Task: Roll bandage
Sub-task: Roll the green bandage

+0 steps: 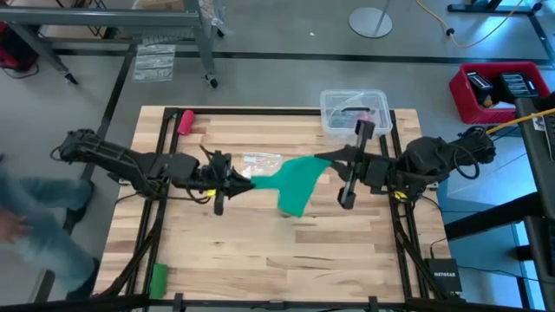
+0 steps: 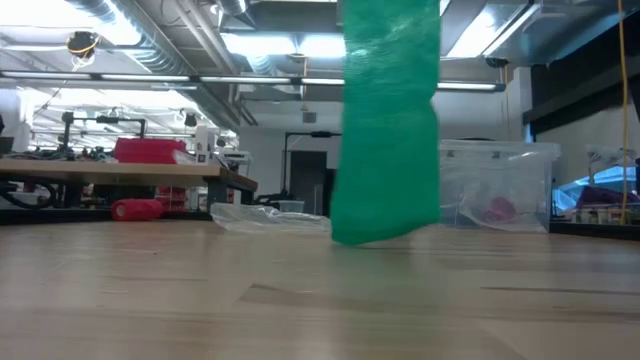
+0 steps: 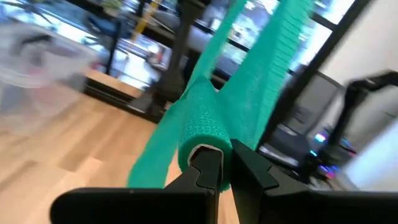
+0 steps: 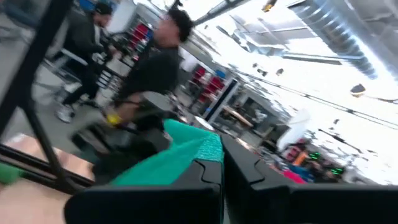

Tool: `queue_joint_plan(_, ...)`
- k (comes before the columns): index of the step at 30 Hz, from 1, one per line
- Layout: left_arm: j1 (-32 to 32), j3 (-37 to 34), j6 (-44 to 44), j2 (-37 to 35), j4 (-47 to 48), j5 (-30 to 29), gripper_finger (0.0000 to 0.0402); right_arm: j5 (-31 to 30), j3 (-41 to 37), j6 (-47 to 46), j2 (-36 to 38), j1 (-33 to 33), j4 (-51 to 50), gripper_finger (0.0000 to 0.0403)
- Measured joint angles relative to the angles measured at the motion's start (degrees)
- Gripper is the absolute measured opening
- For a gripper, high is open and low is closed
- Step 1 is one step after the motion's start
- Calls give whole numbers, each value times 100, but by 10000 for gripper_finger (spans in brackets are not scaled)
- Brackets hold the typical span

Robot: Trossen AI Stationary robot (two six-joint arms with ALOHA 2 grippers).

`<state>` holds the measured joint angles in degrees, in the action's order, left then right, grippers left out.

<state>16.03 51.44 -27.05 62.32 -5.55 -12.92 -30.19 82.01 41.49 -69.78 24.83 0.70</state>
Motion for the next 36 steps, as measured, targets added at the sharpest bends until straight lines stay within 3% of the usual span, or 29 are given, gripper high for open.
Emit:
queue_joint_plan(4,187,0,-3,5,-56,631,17,-23,58,291,-14,-381,-70,0)
queue_joint_plan(15,540,0,-107,74,-196,812,17,587,60,73,-315,-1550,-355,0)
queue_joint_plan(20,610,-2,-61,302,-815,1357,17,755,60,-242,-472,-1884,-796,0)
queue_joint_plan(30,784,-2,453,284,-1336,1662,17,605,50,-845,-514,-1926,-1881,0)
queue_joint_plan(36,788,58,1009,239,-2038,1720,17,1009,50,-1317,-706,-1925,-1986,0)
